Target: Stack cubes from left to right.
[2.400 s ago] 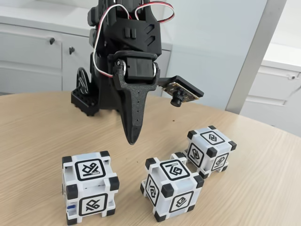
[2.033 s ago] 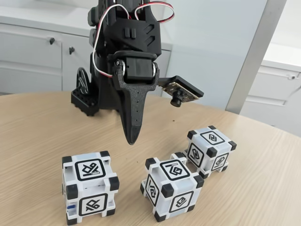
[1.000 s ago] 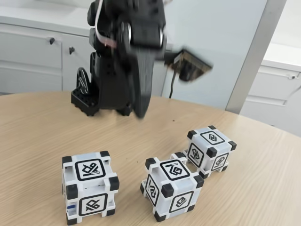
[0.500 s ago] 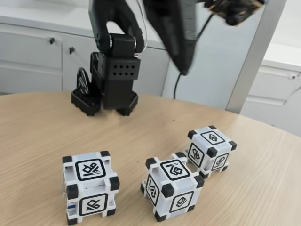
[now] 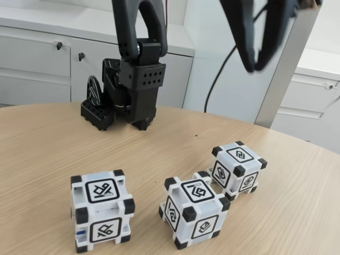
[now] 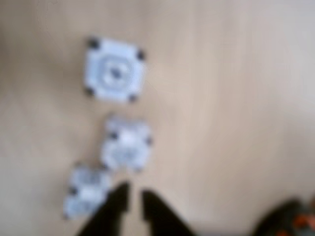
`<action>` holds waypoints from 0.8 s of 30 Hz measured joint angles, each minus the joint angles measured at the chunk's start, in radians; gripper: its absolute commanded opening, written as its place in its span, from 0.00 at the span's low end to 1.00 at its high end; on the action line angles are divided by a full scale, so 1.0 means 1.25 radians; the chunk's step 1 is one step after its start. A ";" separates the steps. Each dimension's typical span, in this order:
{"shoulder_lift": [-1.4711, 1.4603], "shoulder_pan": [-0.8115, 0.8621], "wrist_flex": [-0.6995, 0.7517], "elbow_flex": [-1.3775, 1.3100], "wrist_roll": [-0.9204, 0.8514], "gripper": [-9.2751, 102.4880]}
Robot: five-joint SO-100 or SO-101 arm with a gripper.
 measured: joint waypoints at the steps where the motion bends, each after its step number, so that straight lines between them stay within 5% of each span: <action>1: -0.026 -0.010 0.001 0.000 0.009 0.08; 12: -0.161 -0.033 0.001 -0.002 0.025 0.31; 24: -0.164 -0.038 0.001 -0.002 0.060 0.35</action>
